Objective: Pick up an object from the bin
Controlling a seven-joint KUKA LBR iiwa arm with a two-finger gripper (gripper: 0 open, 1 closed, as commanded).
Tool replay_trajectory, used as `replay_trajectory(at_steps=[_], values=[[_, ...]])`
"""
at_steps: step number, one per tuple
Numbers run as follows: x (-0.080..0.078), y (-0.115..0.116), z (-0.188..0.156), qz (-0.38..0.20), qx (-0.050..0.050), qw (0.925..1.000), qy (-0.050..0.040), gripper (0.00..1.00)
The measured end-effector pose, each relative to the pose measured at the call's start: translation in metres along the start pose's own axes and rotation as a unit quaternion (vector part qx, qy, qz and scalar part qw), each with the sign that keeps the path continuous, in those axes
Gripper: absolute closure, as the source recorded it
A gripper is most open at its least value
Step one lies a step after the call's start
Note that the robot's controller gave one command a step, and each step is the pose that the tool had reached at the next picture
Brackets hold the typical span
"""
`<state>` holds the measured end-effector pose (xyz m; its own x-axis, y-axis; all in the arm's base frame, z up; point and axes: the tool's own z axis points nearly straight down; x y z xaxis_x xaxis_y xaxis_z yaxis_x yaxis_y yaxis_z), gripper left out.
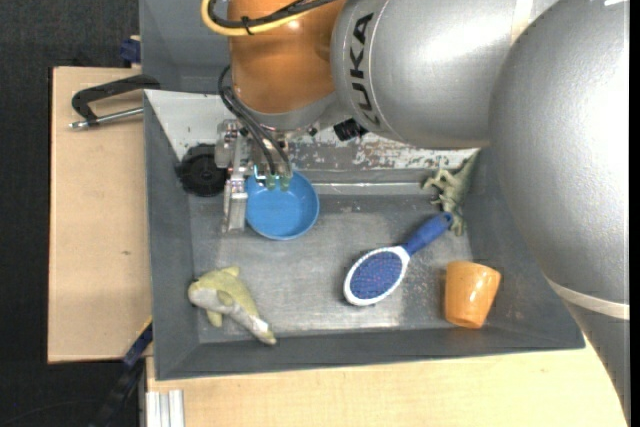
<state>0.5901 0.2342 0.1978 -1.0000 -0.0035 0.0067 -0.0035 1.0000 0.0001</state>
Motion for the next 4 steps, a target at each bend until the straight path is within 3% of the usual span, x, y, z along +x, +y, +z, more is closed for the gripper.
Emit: replay_trajectory(at_steps=[1,4], values=[[-0.0009,-0.0649,0.1312,0.011,0.001,0.9999,-0.0008,0.0],[-0.0037,-0.0615,0.1269,0.011,-0.001,0.9999,-0.0051,0.0]])
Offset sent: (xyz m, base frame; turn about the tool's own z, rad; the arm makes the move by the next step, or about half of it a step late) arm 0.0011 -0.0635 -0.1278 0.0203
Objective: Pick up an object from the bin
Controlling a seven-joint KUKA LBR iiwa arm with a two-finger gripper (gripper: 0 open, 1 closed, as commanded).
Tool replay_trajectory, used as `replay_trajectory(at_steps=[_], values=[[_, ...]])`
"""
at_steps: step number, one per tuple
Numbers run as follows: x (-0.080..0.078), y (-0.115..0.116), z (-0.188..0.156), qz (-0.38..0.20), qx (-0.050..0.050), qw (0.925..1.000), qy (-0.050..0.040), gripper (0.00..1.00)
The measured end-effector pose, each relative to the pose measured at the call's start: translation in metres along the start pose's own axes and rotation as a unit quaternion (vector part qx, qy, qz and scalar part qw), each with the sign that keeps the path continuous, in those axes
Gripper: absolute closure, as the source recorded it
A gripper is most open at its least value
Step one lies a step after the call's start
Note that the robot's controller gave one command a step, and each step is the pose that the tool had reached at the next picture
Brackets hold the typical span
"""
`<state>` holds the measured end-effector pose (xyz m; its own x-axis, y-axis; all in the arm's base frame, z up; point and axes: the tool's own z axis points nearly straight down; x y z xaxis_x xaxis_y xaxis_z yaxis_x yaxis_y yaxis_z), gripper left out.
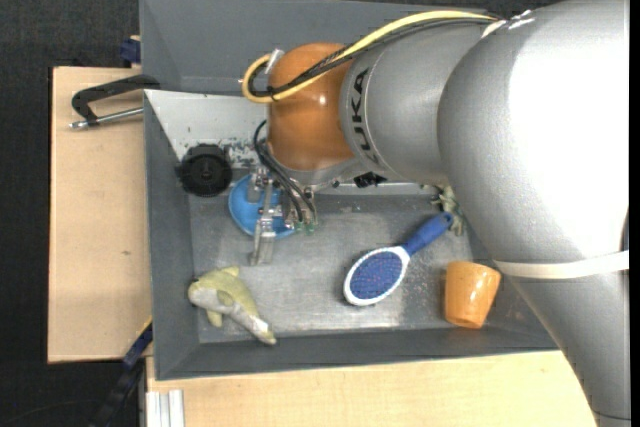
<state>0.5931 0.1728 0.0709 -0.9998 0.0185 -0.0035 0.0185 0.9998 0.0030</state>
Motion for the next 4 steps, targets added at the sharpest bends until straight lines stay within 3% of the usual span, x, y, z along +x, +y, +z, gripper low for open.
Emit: replay_trajectory(at_steps=[1,2,3,4], values=[[-0.001,0.001,-0.001,0.0,0.0,1.0,-0.0002,0.0],[-0.001,0.001,-0.001,0.0,0.0,1.0,0.0011,1.0],[-0.002,0.002,-0.018,0.0,0.0,1.0,-0.0007,1.0],[-0.005,0.004,-0.096,0.0,-0.001,1.0,-0.0051,1.0]])
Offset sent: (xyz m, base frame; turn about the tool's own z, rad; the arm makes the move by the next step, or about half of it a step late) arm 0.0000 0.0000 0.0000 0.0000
